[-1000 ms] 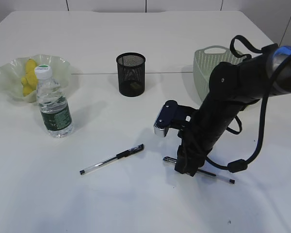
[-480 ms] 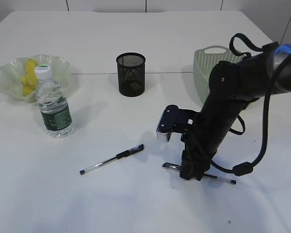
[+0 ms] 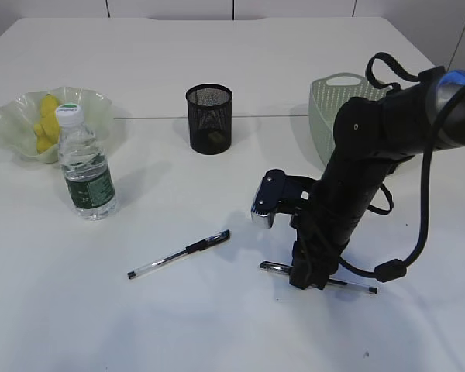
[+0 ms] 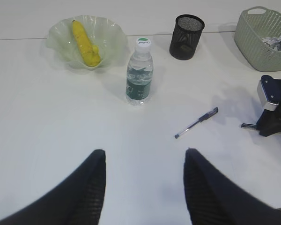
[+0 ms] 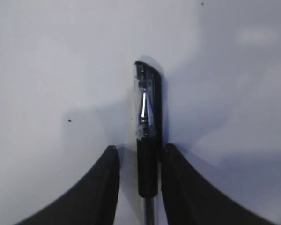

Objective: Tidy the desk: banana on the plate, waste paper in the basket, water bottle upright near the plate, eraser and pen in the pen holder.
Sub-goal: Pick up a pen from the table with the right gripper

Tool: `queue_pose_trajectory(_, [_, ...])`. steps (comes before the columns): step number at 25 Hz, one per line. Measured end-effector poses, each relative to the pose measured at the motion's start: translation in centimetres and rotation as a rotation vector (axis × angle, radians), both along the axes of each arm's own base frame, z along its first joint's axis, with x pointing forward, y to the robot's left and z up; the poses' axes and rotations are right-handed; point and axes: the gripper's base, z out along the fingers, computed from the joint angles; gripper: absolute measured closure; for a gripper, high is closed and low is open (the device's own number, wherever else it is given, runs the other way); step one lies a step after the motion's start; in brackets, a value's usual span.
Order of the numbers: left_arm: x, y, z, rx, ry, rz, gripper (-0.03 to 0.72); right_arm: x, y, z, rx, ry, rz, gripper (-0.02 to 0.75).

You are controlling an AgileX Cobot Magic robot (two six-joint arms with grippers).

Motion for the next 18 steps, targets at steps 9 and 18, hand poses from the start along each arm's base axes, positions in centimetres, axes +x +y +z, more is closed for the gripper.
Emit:
queue_pose_trajectory(9, [0.00, 0.00, 0.00, 0.000, 0.000, 0.000, 0.329, 0.02, 0.01, -0.04, -0.001, 0.004, 0.001, 0.501])
queue_pose_trajectory(18, [0.00, 0.00, 0.00, 0.000, 0.000, 0.000, 0.330, 0.09, -0.08, -0.06, -0.011, -0.007, 0.010, 0.661])
